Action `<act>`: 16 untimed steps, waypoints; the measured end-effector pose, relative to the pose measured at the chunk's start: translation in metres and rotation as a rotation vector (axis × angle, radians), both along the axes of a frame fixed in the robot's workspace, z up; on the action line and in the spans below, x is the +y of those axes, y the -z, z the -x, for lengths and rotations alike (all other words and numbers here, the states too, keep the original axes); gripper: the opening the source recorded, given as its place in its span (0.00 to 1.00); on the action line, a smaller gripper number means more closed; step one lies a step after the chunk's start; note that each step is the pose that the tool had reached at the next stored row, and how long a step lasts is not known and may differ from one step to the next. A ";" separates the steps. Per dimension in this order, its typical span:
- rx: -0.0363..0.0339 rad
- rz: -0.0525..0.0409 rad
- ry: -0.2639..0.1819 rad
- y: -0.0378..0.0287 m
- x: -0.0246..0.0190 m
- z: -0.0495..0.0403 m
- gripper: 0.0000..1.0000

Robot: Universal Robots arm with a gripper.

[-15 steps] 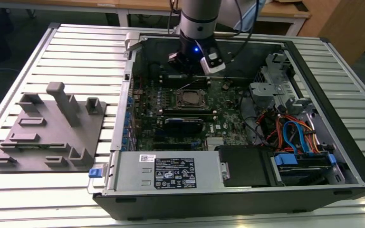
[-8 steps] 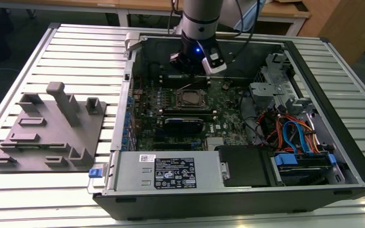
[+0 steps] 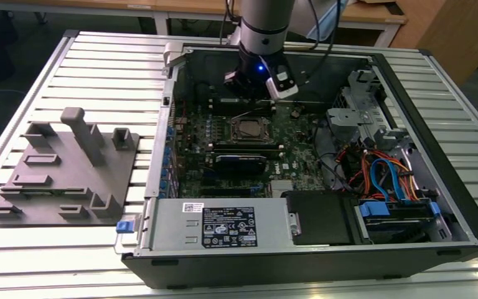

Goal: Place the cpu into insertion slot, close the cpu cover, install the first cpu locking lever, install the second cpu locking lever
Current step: 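Install the first cpu locking lever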

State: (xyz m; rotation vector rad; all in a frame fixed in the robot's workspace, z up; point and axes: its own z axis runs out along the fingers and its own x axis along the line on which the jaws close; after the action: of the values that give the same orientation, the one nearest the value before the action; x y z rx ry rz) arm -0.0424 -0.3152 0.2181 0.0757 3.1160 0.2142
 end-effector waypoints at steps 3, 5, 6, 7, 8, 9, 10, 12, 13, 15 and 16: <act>0.0000 0.0005 0.000 0.0009 0.0000 -0.0020 0.10; 0.0001 0.0010 0.000 0.0015 0.0000 -0.0034 0.10; 0.0001 0.0012 0.000 0.0017 0.0000 -0.0044 0.10; 0.0001 0.0013 0.000 0.0020 0.0000 -0.0052 0.10; 0.0000 0.0014 0.001 0.0024 0.0000 -0.0060 0.10; -0.0001 0.0016 0.001 0.0028 0.0000 -0.0066 0.10; 0.0000 0.0016 0.001 0.0032 0.0000 -0.0072 0.10; 0.0000 0.0018 0.001 0.0040 0.0000 -0.0084 0.10; 0.0000 0.0018 0.001 0.0044 0.0000 -0.0089 0.10; 0.0000 0.0019 0.001 0.0055 0.0000 -0.0096 0.10; 0.0000 0.0018 0.002 0.0062 0.0000 -0.0100 0.10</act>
State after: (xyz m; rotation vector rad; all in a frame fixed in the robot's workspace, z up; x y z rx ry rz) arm -0.0324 -0.3152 0.2119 0.0782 3.1160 0.2113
